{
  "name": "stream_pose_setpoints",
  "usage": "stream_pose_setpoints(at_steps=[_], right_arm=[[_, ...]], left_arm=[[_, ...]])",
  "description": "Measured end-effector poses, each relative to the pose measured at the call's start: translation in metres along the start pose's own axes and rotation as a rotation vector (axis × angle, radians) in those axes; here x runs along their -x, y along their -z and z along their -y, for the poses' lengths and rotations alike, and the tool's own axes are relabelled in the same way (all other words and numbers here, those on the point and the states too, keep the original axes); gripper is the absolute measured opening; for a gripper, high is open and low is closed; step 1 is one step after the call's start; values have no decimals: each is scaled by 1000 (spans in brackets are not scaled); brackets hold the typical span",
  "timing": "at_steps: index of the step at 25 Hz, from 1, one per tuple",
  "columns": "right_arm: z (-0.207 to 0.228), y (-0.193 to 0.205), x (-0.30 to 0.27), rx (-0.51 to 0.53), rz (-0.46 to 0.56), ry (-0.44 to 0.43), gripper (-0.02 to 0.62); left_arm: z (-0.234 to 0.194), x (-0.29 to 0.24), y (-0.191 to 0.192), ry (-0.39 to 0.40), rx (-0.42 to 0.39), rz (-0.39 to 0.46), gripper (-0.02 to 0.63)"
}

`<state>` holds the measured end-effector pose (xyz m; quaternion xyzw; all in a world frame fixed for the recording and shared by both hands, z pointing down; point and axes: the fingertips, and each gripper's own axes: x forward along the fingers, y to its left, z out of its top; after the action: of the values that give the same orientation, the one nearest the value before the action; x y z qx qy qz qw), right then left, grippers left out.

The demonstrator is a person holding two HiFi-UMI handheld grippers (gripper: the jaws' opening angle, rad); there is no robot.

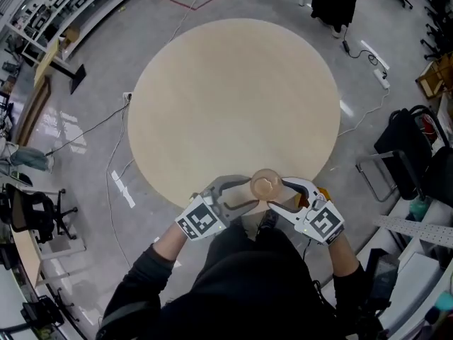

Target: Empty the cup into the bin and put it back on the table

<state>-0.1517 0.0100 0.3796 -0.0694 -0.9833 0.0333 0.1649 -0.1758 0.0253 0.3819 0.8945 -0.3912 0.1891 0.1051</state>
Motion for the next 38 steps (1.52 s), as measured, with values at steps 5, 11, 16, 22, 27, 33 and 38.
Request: stream_pose_setpoints(at_steps=[5,11,16,22,27,33,38], right_arm=[[-1,-16,43,-46,59,121,238],[-9,-34,78,-163,196,251,238],[-21,-38,93,-254,296,355,238],[-33,-26,112,-338,366,492,238],[-47,-9,135,-419,442,598,238],[-54,20,181,-508,550,672,238],[-49,51,227,-591,612,679,236]], left_arm=[[19,-15,-35,94,1,94,225],[36,-15,-70,239,23,204,225],[47,-12,-81,361,80,260,225],[67,-23,-82,478,137,264,225],[89,-38,-77,568,166,257,225],[125,-76,-81,620,209,228,225],[154,-119,-86,598,282,192,225]])
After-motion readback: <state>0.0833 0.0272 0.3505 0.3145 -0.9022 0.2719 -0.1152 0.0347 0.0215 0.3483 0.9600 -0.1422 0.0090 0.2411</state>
